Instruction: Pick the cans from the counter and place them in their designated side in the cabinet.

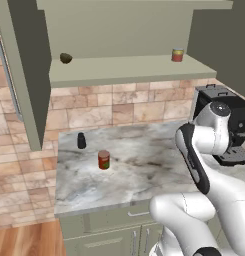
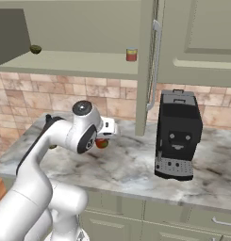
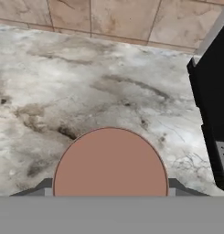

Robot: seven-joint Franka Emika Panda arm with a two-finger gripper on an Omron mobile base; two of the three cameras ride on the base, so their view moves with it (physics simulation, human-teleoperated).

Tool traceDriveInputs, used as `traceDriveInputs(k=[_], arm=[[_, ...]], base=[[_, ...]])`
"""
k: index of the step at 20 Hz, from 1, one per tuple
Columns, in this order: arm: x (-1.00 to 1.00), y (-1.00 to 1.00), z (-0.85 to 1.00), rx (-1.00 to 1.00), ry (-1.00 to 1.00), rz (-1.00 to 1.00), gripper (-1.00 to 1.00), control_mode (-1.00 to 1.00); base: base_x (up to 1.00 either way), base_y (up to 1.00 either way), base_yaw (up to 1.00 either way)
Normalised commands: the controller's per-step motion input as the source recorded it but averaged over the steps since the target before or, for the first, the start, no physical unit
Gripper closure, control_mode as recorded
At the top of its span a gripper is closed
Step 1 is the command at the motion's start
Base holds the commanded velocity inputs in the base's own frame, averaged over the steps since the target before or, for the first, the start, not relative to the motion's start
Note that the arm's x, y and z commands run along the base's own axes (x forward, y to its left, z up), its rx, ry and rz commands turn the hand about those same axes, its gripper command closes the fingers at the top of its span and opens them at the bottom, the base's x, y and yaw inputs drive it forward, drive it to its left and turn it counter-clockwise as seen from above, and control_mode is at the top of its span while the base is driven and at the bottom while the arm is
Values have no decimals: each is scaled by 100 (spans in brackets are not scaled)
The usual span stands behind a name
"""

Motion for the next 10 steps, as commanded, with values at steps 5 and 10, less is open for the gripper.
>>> traceDriveInputs(k=[5,10], arm=[[-1,2,41,-3,-13,2,100,-100],[-3,1,42,-3,-12,3,100,-100]], base=[[0,0,0],[0,0,0]])
